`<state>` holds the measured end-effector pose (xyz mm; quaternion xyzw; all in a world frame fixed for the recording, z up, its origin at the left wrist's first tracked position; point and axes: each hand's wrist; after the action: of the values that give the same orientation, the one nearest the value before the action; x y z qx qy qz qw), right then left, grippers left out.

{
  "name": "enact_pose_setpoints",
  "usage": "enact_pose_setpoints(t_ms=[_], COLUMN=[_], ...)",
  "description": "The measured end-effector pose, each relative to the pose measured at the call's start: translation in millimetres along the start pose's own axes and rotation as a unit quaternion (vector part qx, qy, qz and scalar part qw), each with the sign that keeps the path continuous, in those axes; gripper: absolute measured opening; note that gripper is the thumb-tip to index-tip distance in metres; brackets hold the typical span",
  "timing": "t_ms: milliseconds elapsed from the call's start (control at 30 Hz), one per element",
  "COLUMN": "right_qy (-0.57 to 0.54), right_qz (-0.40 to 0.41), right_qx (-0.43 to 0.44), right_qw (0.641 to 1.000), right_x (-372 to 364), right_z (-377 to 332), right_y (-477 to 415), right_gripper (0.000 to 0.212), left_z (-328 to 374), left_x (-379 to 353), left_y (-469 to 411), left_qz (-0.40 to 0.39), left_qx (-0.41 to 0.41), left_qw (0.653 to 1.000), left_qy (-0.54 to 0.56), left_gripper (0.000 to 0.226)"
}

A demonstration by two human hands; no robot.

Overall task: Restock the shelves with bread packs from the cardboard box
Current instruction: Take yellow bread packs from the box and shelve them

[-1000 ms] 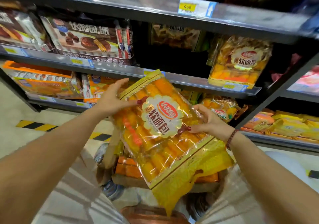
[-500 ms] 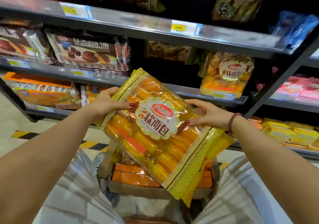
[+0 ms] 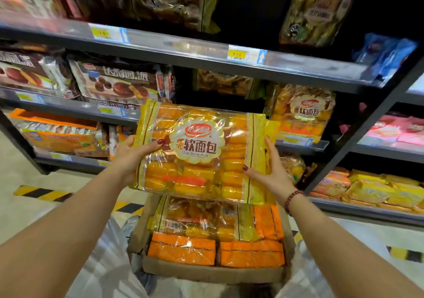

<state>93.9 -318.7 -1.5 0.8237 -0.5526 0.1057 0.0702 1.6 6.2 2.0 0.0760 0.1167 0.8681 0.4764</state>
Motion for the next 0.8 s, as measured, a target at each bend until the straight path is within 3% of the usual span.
enact_pose_setpoints(t_ms=[100, 200, 300, 367, 433, 600, 800], right_qy=[-0.005, -0.006, 0.018, 0.03, 0.036, 0.106, 0.182], right_qz=[0.026, 0.036, 0.025, 0.023, 0.001, -0.058, -0.052], right_qx=[0.012, 0.007, 0.015, 0.012, 0.008, 0.036, 0.074], right_qw=[1.0, 0.999, 0.999, 0.999, 0.999, 0.992, 0.979], right_x=[-14, -14, -8, -4, 2, 17, 37], right_z=[5, 5, 7, 7, 5, -7, -25], right_y=[-2, -9, -19, -29, -40, -68, -118], right_gripper=[0.108, 0.107, 0.108, 0.11, 0.117, 0.121, 0.111], left_z=[3, 10, 14, 16, 19, 32, 58], left_x=[-12, -18, -13, -6, -3, -7, -38], left_y=[0, -2, -10, -19, -28, -57, -96], left_qz=[0.001, 0.012, -0.048, -0.106, -0.167, -0.2, -0.182], left_qx=[0.004, -0.026, -0.091, -0.158, -0.203, -0.234, -0.252], left_qw=[1.0, 0.993, 0.974, 0.94, 0.899, 0.835, 0.848], left_qy=[-0.001, -0.113, -0.204, -0.281, -0.349, -0.457, -0.429], left_gripper=[0.047, 0.05, 0.085, 0.112, 0.123, 0.113, 0.103])
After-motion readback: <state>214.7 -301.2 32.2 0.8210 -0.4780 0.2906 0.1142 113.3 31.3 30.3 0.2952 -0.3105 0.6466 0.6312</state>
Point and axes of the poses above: each hand's wrist, its own y-axis away from the middle knuckle, its own x-axis out of the back of the hand, z = x × y, and after that the axes turned 7 degrees about -y, right-handed
